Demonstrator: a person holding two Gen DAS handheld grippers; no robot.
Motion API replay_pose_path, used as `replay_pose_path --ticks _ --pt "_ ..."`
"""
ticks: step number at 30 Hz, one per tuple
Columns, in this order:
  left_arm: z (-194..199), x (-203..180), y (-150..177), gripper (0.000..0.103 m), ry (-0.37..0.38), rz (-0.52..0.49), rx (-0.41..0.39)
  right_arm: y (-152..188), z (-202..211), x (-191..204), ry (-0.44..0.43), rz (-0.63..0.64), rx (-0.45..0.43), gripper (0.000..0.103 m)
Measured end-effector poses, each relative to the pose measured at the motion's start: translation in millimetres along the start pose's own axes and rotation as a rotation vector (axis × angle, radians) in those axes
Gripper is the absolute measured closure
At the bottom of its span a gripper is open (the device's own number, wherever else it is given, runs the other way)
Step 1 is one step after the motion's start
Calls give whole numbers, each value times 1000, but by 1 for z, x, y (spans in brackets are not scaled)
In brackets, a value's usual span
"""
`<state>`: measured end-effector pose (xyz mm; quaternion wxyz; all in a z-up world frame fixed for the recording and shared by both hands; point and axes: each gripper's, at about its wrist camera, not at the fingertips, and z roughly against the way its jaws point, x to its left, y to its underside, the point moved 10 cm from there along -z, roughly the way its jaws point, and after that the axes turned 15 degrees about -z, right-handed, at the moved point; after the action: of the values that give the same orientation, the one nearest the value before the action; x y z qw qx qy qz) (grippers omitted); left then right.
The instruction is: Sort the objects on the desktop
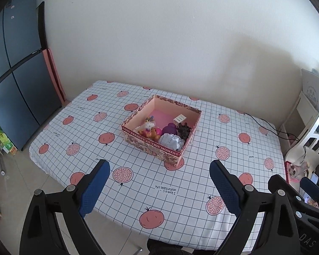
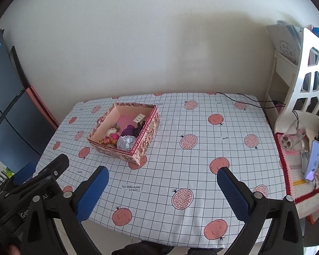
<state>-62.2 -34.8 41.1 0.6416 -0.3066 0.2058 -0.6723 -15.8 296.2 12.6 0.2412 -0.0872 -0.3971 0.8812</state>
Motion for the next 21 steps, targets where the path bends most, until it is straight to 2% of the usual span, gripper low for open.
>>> replay_pose_path --ticks 21 --pt "32 2 -8 8 -45 -7 -51 -8 23 2 -16 -2 -33 0"
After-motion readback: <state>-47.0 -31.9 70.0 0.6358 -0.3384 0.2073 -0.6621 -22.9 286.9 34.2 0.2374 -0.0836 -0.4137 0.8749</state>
